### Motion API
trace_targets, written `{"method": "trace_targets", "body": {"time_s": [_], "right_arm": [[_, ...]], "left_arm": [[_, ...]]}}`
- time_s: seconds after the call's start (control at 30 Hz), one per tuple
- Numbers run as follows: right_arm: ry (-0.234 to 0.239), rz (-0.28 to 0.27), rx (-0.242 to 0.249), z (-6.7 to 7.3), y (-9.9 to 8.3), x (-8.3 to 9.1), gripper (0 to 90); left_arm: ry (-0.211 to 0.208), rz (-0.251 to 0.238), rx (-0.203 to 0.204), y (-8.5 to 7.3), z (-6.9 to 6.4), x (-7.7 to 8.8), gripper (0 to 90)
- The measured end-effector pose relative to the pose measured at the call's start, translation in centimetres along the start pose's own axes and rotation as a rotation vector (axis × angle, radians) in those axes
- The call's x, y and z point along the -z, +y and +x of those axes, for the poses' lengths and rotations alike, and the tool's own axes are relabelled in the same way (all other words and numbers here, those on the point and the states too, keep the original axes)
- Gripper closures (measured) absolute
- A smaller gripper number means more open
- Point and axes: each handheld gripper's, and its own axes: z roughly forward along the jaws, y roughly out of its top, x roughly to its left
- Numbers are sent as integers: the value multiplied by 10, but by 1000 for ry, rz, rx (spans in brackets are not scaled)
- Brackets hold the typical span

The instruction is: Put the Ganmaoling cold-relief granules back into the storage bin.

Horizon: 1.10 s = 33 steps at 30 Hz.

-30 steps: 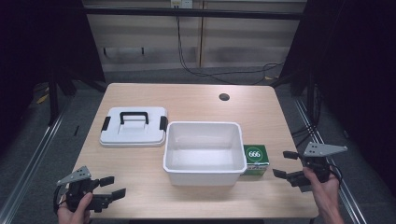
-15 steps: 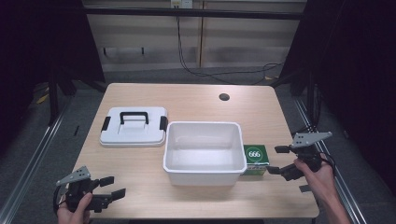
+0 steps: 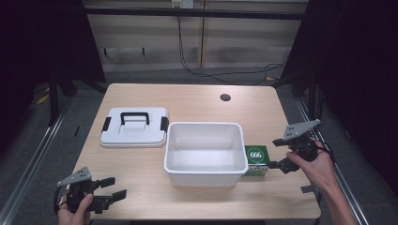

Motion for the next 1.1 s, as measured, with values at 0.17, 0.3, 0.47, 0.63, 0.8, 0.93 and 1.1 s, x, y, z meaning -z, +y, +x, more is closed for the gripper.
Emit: {"method": "trace_targets", "body": {"time_s": [0.17, 0.3, 0.47, 0.63, 0.8, 0.93, 1.1], "right_arm": [[-3, 60, 78, 1, 10, -5, 132], [35, 85, 136, 2, 16, -8, 130], [79, 155, 189, 0, 22, -16, 117], [105, 184, 221, -4, 27, -24, 118], [100, 199, 246, -9, 33, -27, 117], [109, 236, 278, -11, 38, -32, 95], [141, 287, 314, -11, 40, -44, 88]], "left_arm": [[-3, 2, -2, 0, 0, 0, 189], [-2, 2, -2, 0, 0, 0, 190], [-4, 2, -1, 0, 0, 0, 189], [-4, 3, -3, 0, 1, 0, 189], [-4, 3, -1, 0, 1, 0, 189], [-5, 4, -4, 0, 1, 0, 190], [-8, 4, -2, 0, 1, 0, 189]]}}
